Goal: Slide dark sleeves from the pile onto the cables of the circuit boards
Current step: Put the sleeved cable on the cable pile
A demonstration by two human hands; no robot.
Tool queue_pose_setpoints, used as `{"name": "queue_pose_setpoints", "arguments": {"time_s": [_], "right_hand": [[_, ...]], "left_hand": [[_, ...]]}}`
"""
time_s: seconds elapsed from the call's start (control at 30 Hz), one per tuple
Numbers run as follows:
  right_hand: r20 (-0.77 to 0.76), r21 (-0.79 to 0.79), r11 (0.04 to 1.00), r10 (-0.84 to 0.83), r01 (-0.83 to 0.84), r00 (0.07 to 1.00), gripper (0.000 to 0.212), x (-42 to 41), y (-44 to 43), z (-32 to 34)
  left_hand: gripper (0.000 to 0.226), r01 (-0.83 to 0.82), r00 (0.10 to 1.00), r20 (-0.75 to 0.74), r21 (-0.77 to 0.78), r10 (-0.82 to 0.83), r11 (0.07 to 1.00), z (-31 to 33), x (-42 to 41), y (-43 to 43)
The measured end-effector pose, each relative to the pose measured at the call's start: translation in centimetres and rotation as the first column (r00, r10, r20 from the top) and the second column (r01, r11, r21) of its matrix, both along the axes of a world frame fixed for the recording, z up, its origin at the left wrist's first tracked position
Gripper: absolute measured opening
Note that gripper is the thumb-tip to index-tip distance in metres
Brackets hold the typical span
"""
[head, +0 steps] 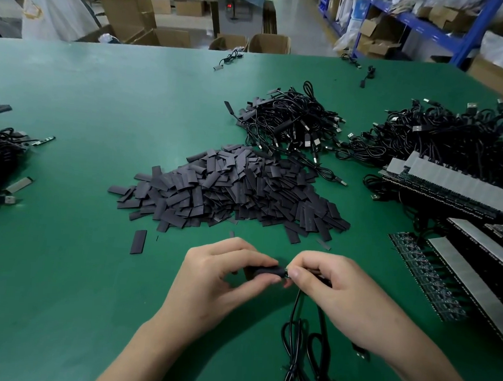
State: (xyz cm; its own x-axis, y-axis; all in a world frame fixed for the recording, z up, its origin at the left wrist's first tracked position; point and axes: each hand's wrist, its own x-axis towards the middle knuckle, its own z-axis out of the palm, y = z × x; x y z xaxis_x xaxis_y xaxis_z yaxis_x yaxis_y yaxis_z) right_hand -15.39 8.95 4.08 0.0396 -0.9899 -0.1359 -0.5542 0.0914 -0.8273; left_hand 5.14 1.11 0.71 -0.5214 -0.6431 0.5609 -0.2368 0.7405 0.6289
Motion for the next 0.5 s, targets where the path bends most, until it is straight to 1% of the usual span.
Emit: {"name": "queue_pose_setpoints", "arguments": {"time_s": [0.17,0.27,0.4,0.5], "right_hand": [[-0.011,-0.002,1.0,-0.012,0.012,1.0,0.02,0.13,0.05,-0.1],[-0.002,-0.014,1.0,-0.024,0.024,1.0,0.02,0.07,0.03,-0.05],[0.028,-0.009,0.998,-0.064,0.064,0.998,0.026,-0.15,-0.01,-0.1],[0.06,-0.018,0.997,-0.079,0.081,0.995,0.028,0.17,-0.02,-0.21]], "left_hand": [[0.019,0.006,1.0,0.024,-0.044,-0.005,0.999,-0.3,-0.14,0.0],[0.02,-0.009,1.0,0.013,-0.058,0.01,0.998,-0.38,-0.2,-0.02],[0.021,-0.047,0.999,-0.023,-0.014,0.047,0.999,-0.28,-0.31,-0.01],[0.026,-0.135,0.99,-0.045,0.023,0.136,0.991,-0.03,-0.42,-0.03]]}}
